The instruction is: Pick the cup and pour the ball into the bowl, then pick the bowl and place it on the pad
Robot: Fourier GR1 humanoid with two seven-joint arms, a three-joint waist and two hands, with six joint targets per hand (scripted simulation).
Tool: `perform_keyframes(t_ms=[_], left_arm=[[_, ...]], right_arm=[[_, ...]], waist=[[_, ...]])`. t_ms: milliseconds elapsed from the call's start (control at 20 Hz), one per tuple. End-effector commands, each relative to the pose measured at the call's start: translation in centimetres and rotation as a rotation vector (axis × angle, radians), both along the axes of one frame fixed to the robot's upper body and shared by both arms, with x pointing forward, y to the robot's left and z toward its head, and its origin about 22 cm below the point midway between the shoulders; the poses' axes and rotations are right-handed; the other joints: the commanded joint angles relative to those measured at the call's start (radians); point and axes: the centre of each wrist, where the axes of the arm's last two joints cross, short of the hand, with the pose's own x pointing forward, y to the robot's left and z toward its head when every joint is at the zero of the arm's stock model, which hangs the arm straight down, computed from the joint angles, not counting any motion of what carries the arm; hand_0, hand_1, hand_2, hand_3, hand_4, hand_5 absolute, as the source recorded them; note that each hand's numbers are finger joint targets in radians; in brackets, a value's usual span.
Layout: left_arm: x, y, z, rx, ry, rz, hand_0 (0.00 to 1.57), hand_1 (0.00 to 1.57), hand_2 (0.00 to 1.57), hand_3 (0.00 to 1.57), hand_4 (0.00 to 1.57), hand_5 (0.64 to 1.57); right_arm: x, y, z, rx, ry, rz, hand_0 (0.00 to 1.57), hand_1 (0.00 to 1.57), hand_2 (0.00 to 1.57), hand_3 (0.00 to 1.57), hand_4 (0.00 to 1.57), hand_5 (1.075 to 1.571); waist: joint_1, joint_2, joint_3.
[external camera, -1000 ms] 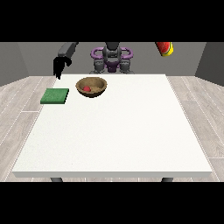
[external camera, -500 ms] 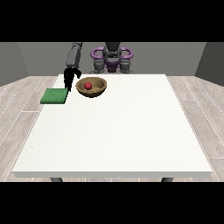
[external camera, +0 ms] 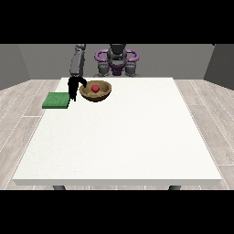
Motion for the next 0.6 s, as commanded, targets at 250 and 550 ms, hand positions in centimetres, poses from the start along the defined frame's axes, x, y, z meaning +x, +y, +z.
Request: perform_keyframes(t_ms=[250,550], left_arm=[[-1.3,0.7,0.8,0.011,-0.048,0.01,0.0,0.0,0.0,0.0,1.02,1.54],[-1.5,1.0,0.1,0.027,0.029,-0.008,0.0,0.0,0.0,0.0,1.02,1.537]], right_arm=[[-0.3,0.2,-1.3,-0.031,-0.025,0.001,0.0,0.0,0.0,0.0,0.45,1.546],[1.4,3.2,-0.2,-0.015,0.015,0.001,0.0,0.0,0.0,0.0,0.46,1.55]], waist=[[0.003,0.054,0.0014],[0.034,-0.015,0.0007]])
